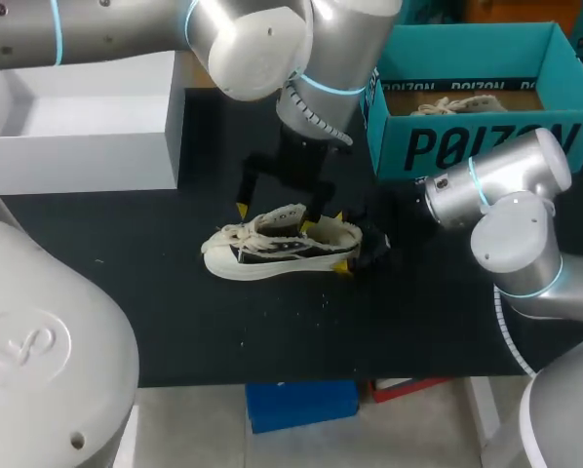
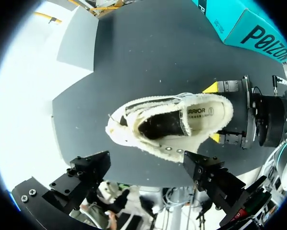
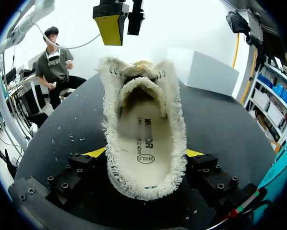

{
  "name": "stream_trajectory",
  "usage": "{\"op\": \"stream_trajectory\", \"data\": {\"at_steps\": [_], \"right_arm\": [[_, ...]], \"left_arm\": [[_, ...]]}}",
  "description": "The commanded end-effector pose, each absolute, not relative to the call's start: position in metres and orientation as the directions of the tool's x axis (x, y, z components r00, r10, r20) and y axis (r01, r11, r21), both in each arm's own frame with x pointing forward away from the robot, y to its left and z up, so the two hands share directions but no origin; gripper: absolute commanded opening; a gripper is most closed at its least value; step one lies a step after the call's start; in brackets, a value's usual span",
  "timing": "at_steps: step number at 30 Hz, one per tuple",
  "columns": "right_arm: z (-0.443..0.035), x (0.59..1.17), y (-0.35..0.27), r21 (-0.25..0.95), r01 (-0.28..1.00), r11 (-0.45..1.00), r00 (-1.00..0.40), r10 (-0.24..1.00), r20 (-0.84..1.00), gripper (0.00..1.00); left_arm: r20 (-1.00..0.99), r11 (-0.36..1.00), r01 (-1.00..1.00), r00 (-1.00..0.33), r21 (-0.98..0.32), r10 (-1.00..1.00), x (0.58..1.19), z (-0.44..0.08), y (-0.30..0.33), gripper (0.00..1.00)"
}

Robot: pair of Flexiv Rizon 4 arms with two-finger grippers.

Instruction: Take the shoe out of the shoebox, open the shoe tongue, remove and reinsert the insole, then place the shoe into the shoebox

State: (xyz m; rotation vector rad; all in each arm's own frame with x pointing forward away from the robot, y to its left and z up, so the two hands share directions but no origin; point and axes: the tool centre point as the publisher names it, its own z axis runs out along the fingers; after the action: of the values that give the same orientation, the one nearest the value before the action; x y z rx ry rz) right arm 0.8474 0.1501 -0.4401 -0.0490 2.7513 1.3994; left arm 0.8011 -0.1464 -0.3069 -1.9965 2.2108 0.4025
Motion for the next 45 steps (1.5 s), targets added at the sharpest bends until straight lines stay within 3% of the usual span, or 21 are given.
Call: {"op": "stream_trajectory", "data": {"at_steps": [1, 20, 39, 40, 41, 42, 44, 45], "right_arm": [[-0.441, 0.849, 0.152, 0.805, -0.051, 0.591, -0.998, -0.003, -0.061, 0.0], [-0.441, 0.849, 0.152, 0.805, -0.051, 0.591, -0.998, -0.003, -0.061, 0.0], [-0.441, 0.849, 0.152, 0.805, -0.051, 0.591, -0.998, -0.003, -0.061, 0.0], [-0.441, 0.849, 0.152, 0.805, -0.051, 0.591, -0.998, -0.003, -0.061, 0.0], [-0.441, 0.849, 0.152, 0.805, -0.051, 0.591, -0.998, -0.003, -0.061, 0.0], [-0.441, 0.849, 0.152, 0.805, -0.051, 0.591, -0.998, -0.003, -0.061, 0.0], [-0.441, 0.849, 0.152, 0.805, -0.051, 0.591, -0.998, -0.003, -0.061, 0.0], [-0.441, 0.849, 0.152, 0.805, -0.051, 0.591, -0.998, -0.003, -0.061, 0.0]], "left_arm": [[-0.276, 0.085, -0.991, -0.111, 0.104, -0.955, 0.8, -0.307, -0.146, 1.0], [-0.429, 0.055, -0.998, -0.058, 0.018, -0.902, 0.813, -0.33, -0.175, 1.0], [-0.483, 0.062, -0.996, -0.088, 0.069, -0.871, 0.822, -0.371, -0.176, 1.0], [-0.488, 0.062, -0.996, -0.088, 0.068, -0.869, 0.822, -0.371, -0.176, 0.93], [-0.497, 0.056, -0.996, -0.082, 0.066, -0.864, 0.821, -0.372, -0.174, 0.66], [-0.497, 0.056, -0.996, -0.082, 0.066, -0.864, 0.822, -0.372, -0.173, 0.45], [-0.5, 0.051, -0.996, -0.079, 0.069, -0.862, 0.822, -0.374, -0.17, 0.26], [-0.503, 0.048, -0.996, -0.078, 0.071, -0.861, 0.822, -0.375, -0.168, 0.22]]}}
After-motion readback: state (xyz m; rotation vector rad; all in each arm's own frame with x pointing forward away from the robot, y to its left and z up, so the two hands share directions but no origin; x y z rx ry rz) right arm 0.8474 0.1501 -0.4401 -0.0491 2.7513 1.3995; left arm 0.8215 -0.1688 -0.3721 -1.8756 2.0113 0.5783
